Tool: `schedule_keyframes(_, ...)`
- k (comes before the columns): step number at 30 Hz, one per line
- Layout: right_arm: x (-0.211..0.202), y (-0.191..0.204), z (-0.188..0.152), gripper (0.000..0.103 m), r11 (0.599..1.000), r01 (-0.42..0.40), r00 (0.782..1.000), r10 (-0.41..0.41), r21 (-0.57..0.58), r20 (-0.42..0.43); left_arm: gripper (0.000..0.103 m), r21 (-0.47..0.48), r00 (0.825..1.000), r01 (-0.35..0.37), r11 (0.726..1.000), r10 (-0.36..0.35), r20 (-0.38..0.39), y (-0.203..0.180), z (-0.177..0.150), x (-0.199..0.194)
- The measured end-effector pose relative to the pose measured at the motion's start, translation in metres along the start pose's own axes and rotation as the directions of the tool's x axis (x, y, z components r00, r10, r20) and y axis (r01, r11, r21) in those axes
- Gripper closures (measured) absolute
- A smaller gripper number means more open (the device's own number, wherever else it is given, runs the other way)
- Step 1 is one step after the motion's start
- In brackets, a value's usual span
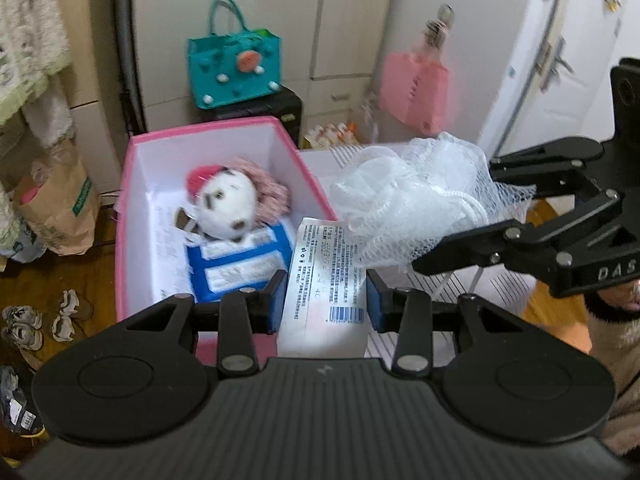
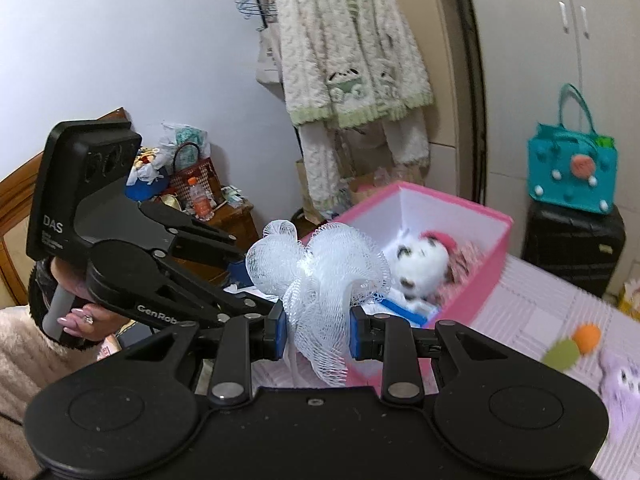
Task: Organize soft objects
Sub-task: 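Carry the bath puff and tissue packet over the pink box with both tools, then open both tools to drop the bath puff and tissue packet into the box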
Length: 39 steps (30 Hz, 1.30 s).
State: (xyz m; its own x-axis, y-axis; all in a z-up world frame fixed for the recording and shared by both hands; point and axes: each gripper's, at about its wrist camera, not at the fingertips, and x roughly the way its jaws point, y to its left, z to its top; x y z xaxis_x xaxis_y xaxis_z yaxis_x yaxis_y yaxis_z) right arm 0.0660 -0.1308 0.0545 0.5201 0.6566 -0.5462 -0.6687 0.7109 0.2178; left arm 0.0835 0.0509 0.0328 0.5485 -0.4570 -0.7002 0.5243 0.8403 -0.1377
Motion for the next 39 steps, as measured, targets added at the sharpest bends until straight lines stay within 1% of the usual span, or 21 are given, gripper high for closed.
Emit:
schedule_keyframes(3, 0.017, -0.002, 0.015, 0.07, 0.999, 0.012, 1.0, -0.011, -0.031, 0.027, 0.064, -0.026, 0.999, -0.034, 0.999, 0.035, 0.036, 0.02, 0.007, 0.0)
schedule_keyframes(5, 0.028, -0.006, 0.022, 0.07, 1.0, 0.013, 0.999, -0.012, -0.029, 0.036, 0.064, -0.037, 0.996, -0.063, 0.997, 0.065, 0.056, 0.031, 0.01, 0.003)
schedule_keyframes(9, 0.055, -0.02, 0.029, 0.07, 1.0, 0.023, 0.999, -0.022, -0.014, 0.029, 0.064, -0.047, 0.989, -0.126, 0.991, 0.129, 0.075, 0.049, 0.017, 0.018)
schedule_keyframes(11, 0.068, -0.027, 0.03, 0.07, 0.999, 0.034, 0.999, -0.034, -0.012, 0.022, 0.064, -0.057, 0.985, -0.151, 0.987, 0.155, 0.069, 0.06, 0.02, 0.029)
schedule_keyframes(16, 0.097, -0.042, 0.031, 0.07, 0.996, 0.085, 0.996, -0.085, -0.012, -0.009, 0.064, -0.082, 0.979, -0.2, 0.976, 0.203, 0.021, 0.083, 0.024, 0.057)
schedule_keyframes(18, 0.105, -0.047, 0.031, 0.07, 0.993, 0.115, 0.993, -0.116, -0.013, -0.022, 0.064, -0.086, 0.972, -0.235, 0.968, 0.237, 0.011, 0.088, 0.026, 0.067)
schedule_keyframes(21, 0.114, -0.054, 0.028, 0.07, 0.99, 0.137, 0.989, -0.138, -0.013, -0.051, 0.064, -0.065, 0.953, -0.3, 0.952, 0.302, 0.016, 0.092, 0.027, 0.08)
schedule_keyframes(22, 0.116, -0.057, 0.026, 0.07, 0.991, 0.137, 0.989, -0.137, -0.01, -0.063, 0.064, -0.061, 0.951, -0.308, 0.949, 0.31, 0.018, 0.093, 0.027, 0.083)
schedule_keyframes(26, 0.124, -0.06, 0.018, 0.07, 0.992, 0.125, 0.986, -0.126, -0.008, -0.113, 0.063, -0.094, 0.952, -0.302, 0.949, 0.305, 0.018, 0.101, 0.035, 0.093)
schedule_keyframes(29, 0.133, -0.061, 0.017, 0.07, 0.993, 0.118, 0.982, -0.116, 0.005, -0.148, 0.063, -0.092, 0.951, -0.307, 0.947, 0.31, 0.013, 0.105, 0.042, 0.102)
schedule_keyframes(32, 0.141, -0.061, 0.017, 0.07, 0.991, 0.132, 0.976, -0.13, 0.0, -0.176, 0.063, -0.078, 0.942, -0.334, 0.939, 0.336, 0.016, 0.107, 0.048, 0.111)
schedule_keyframes(35, 0.151, -0.065, 0.02, 0.07, 0.992, 0.124, 0.972, -0.119, 0.013, -0.204, 0.063, -0.091, 0.934, -0.351, 0.932, 0.355, 0.03, 0.112, 0.054, 0.114)
schedule_keyframes(39, 0.168, -0.067, 0.024, 0.07, 0.994, 0.097, 0.966, -0.082, 0.051, -0.245, 0.063, -0.059, 0.914, -0.39, 0.919, 0.394, 0.098, 0.11, 0.06, 0.109)
